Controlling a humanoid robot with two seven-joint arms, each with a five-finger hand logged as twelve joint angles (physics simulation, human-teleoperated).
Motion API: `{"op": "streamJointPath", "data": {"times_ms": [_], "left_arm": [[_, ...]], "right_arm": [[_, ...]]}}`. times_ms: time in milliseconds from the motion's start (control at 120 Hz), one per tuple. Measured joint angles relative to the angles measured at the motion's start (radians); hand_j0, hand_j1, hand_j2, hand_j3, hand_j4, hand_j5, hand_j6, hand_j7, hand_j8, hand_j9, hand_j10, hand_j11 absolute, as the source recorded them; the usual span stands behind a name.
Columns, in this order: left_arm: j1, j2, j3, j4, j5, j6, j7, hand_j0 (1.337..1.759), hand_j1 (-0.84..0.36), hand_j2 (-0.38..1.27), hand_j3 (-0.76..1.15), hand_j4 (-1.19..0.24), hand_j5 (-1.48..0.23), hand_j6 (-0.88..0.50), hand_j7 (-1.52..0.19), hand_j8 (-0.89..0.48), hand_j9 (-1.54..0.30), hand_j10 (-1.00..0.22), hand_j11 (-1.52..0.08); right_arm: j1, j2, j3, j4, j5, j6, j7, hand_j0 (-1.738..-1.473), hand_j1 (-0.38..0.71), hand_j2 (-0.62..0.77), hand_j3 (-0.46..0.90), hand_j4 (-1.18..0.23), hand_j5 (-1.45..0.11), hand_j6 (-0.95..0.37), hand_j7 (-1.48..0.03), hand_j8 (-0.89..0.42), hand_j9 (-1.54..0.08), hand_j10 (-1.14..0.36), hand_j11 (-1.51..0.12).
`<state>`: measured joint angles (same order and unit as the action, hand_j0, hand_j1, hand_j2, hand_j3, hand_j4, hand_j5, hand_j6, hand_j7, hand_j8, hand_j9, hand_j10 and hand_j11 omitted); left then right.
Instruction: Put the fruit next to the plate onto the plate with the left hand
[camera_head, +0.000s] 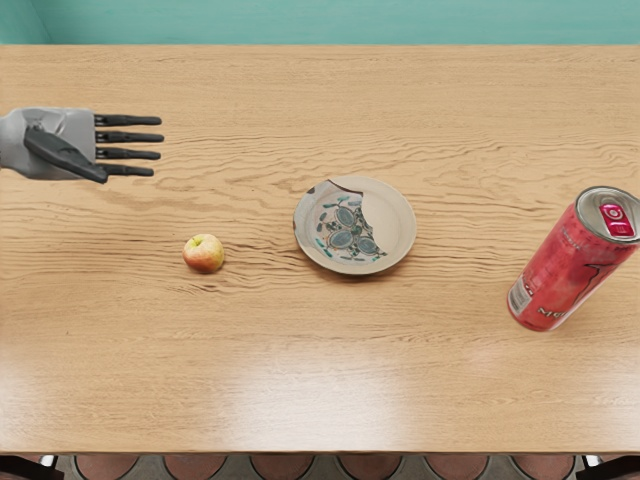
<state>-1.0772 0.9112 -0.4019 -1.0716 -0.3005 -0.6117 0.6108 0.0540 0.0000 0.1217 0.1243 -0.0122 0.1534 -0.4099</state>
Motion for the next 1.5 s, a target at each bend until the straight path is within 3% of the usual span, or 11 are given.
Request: {"op": "streamJointPath", "data": {"times_ms": [292, 358, 483, 633, 833, 992, 1175, 1358, 1500], "left_arm": [[-0.018, 0.015, 0.0, -0.018, 0.039, 0.0, 0.0, 1.658, 0.34, 0.0, 0.0, -0.01, -0.01, -0.01, -0.01, -0.01, -0.01, -0.01, -0.01], [-0.053, -0.019, -0.003, -0.02, 0.157, 0.0, 0.0, 1.658, 0.34, 0.0, 0.0, -0.01, -0.01, -0.01, -0.01, -0.01, -0.01, -0.01, -0.01], [-0.029, -0.043, -0.054, -0.037, 0.356, 0.0, 0.0, 1.658, 0.34, 0.0, 0.0, -0.01, -0.01, -0.01, -0.01, -0.01, -0.01, -0.01, -0.01], [-0.024, -0.061, -0.077, -0.133, 0.632, 0.03, 0.0, 1.658, 0.34, 0.0, 0.0, -0.01, -0.01, -0.01, -0.01, -0.01, -0.01, -0.01, -0.01], [0.111, -0.133, -0.08, -0.311, 1.087, 0.305, 0.0, 1.658, 0.33, 0.0, 0.0, -0.02, -0.02, -0.02, -0.02, -0.02, -0.02, -0.02, -0.02], [0.117, -0.18, -0.045, -0.384, 1.332, 0.467, 0.0, 1.658, 0.33, 0.0, 0.0, -0.02, -0.02, -0.02, -0.02, -0.02, -0.02, -0.02, -0.02], [0.131, -0.164, 0.016, -0.481, 1.433, 0.588, 0.0, 1.658, 0.33, 0.01, 0.0, -0.02, -0.03, -0.03, -0.03, -0.03, -0.03, -0.02, -0.03], [0.166, -0.146, 0.029, -0.587, 1.448, 0.61, 0.0, 1.658, 0.33, 0.01, 0.0, -0.03, -0.03, -0.03, -0.03, -0.03, -0.03, -0.02, -0.03], [0.198, -0.16, 0.032, -0.627, 1.451, 0.616, 0.0, 1.658, 0.32, 0.01, 0.0, -0.03, -0.03, -0.03, -0.03, -0.03, -0.03, -0.03, -0.03]], "right_arm": [[0.001, 0.0, -0.002, 0.001, -0.005, 0.0, 0.0, -1.658, -0.35, 0.0, 0.0, 0.0, 0.0, 0.0, 0.0, 0.0, 0.0, 0.0, 0.0], [0.001, 0.0, -0.002, 0.001, -0.005, 0.0, -0.001, -1.658, -0.35, 0.0, 0.0, 0.0, 0.0, 0.0, 0.0, 0.0, 0.0, 0.0, 0.0], [0.005, 0.0, -0.002, 0.001, -0.005, 0.0, -0.001, -1.658, -0.35, 0.0, 0.0, 0.0, 0.0, 0.0, 0.0, 0.0, 0.0, 0.0, 0.0], [0.008, 0.0, -0.002, 0.001, -0.004, 0.0, -0.001, -1.658, -0.35, 0.0, 0.0, 0.0, 0.0, 0.0, 0.0, 0.0, 0.0, 0.0, 0.0], [0.009, 0.0, -0.001, 0.001, -0.003, 0.0, -0.001, -1.658, -0.35, 0.0, 0.0, 0.0, 0.0, 0.0, 0.0, 0.0, 0.0, 0.0, 0.0], [0.009, 0.0, -0.001, 0.001, -0.003, 0.0, -0.001, -1.658, -0.35, 0.0, 0.0, 0.0, 0.0, 0.0, 0.0, 0.0, 0.0, 0.0, 0.0], [0.009, 0.0, -0.002, 0.001, -0.003, 0.0, -0.001, -1.658, -0.35, 0.0, 0.0, 0.0, 0.0, 0.0, 0.0, 0.0, 0.0, 0.0, 0.0], [0.011, 0.0, -0.002, 0.001, -0.003, 0.0, -0.001, -1.658, -0.35, 0.0, 0.0, 0.0, 0.0, 0.0, 0.0, 0.0, 0.0, 0.0, 0.0], [0.013, 0.0, -0.002, 0.001, -0.004, 0.0, -0.001, -1.658, -0.35, 0.0, 0.0, 0.0, 0.0, 0.0, 0.0, 0.0, 0.0, 0.0, 0.0]]}}
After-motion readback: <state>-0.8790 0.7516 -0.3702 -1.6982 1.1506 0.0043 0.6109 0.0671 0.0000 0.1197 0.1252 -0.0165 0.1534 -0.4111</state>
